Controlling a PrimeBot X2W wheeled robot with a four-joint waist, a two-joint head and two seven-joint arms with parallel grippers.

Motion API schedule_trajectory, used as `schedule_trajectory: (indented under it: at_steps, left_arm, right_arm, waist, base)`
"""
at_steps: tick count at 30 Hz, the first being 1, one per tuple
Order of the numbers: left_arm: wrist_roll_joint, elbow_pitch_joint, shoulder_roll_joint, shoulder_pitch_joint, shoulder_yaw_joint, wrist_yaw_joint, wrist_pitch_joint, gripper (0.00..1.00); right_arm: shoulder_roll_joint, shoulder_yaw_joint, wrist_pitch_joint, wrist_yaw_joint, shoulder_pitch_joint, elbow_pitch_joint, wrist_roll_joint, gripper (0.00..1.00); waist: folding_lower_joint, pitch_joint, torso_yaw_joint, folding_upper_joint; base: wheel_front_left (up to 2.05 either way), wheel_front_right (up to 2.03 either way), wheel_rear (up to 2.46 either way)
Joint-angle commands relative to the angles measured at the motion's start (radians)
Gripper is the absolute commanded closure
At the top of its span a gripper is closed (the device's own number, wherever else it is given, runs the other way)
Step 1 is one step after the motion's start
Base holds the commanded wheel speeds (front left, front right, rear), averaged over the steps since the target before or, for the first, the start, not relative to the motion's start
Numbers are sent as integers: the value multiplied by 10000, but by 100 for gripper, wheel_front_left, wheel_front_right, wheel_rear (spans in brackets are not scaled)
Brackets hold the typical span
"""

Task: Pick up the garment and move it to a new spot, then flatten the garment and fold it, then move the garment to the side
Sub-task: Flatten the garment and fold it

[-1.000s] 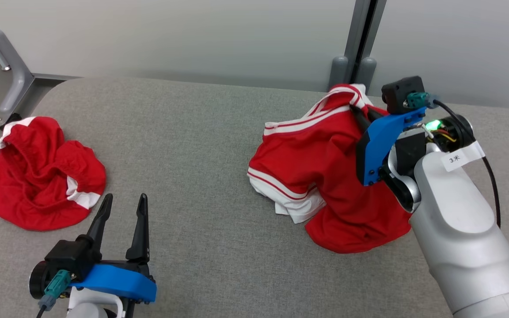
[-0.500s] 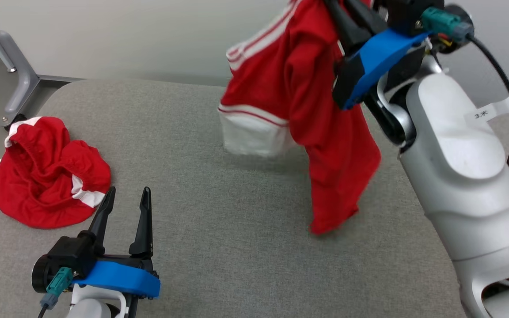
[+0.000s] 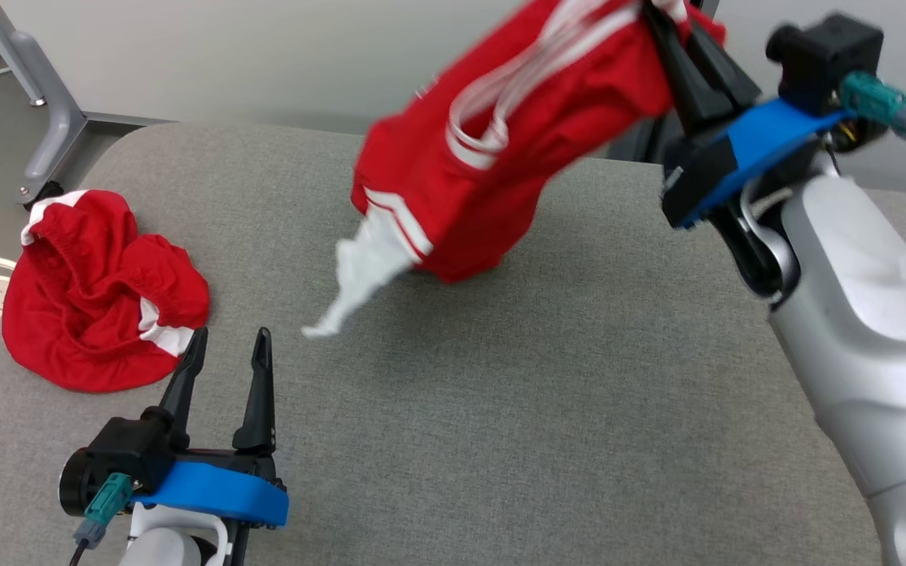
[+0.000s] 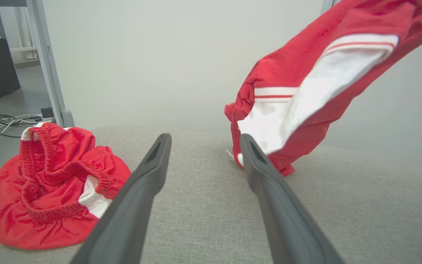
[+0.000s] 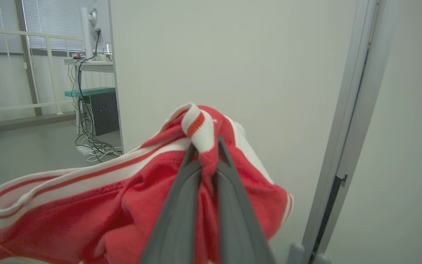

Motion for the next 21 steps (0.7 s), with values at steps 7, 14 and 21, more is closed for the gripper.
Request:
schedule_trajectory:
  at_steps: [7, 14, 21]
  left_arm:
    - [110, 86, -93, -198, -74, -189, -26, 0]
    - [194, 179, -63, -252, -47, -245, -26, 0]
    - [172, 267, 32, 23, 41, -180, -26, 0]
  right_arm:
    - [-1061, -1003, -317, 3, 1690, 2222, -249, 100]
    - [-1215, -1925, -582, 1, 1763, 4021, -937, 0]
    - [-866, -2511, 28, 3, 1784, 5008, -1511, 0]
  waist:
    - [0, 204, -1, 0]
    - [0, 178, 3, 0]
    - [0, -141, -192, 0]
  base:
    - [0, 0, 0]
    - [0, 0, 0]
    - [0, 0, 0]
